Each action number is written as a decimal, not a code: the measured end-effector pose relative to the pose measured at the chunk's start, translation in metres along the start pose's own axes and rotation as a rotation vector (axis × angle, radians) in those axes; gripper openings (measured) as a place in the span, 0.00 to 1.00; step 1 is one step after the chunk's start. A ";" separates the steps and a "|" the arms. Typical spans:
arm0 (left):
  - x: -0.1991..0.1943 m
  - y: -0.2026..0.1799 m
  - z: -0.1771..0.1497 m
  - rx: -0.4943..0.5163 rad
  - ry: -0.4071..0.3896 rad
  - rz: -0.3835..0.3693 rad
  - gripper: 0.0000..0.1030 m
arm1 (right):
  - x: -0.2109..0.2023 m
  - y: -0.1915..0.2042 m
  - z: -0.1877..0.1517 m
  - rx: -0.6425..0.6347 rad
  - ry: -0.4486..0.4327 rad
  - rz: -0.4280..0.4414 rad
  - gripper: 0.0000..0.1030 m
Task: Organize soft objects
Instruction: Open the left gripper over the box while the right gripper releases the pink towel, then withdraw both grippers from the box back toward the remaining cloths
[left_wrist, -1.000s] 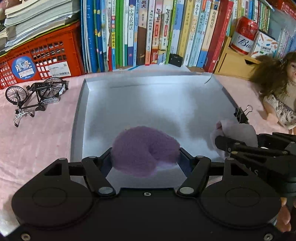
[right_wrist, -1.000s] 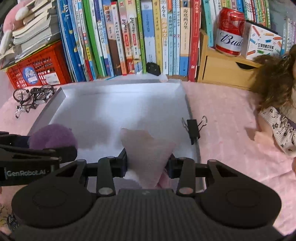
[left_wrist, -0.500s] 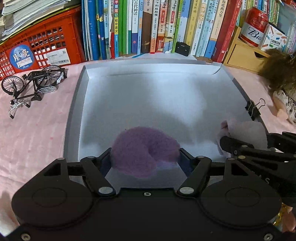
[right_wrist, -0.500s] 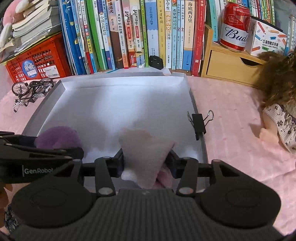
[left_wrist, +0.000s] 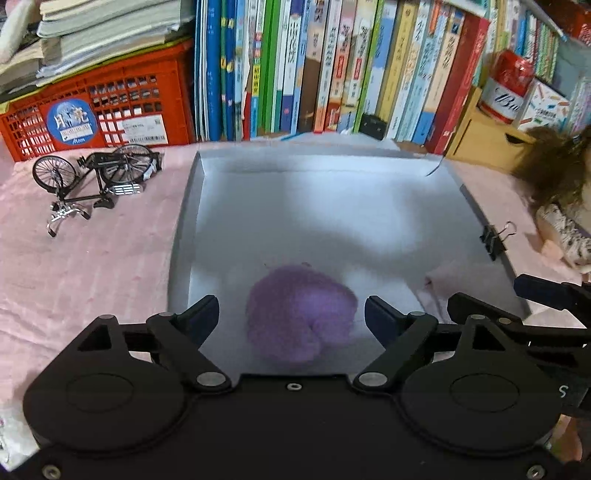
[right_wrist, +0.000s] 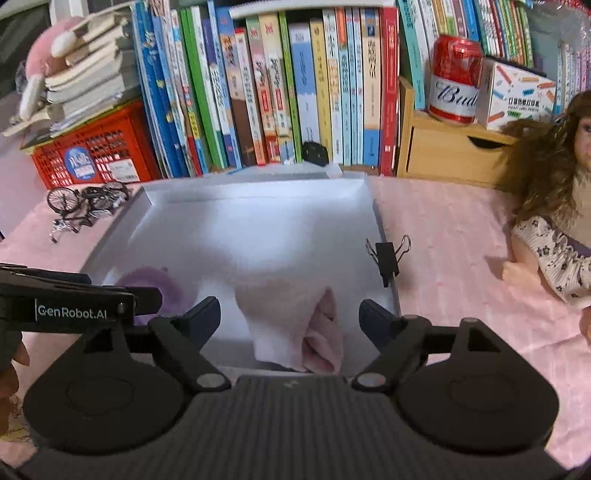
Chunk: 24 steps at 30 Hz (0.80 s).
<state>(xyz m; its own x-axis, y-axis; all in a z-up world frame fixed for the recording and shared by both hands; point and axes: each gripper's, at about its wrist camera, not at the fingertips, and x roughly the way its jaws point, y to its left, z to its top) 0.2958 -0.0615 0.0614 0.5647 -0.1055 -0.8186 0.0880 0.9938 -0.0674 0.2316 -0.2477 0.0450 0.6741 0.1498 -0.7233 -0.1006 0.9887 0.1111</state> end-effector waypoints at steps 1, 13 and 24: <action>-0.004 0.000 -0.001 0.000 -0.006 -0.005 0.84 | -0.004 0.000 -0.001 -0.002 -0.010 0.004 0.88; -0.072 0.003 -0.023 0.023 -0.095 -0.084 0.85 | -0.073 0.009 -0.011 -0.068 -0.150 0.035 0.94; -0.135 0.002 -0.057 0.058 -0.200 -0.169 0.86 | -0.134 0.019 -0.035 -0.129 -0.282 0.060 0.99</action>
<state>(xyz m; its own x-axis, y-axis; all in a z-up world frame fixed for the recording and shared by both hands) 0.1731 -0.0436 0.1395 0.6886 -0.2803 -0.6688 0.2386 0.9585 -0.1561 0.1135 -0.2486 0.1199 0.8385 0.2194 -0.4987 -0.2262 0.9729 0.0477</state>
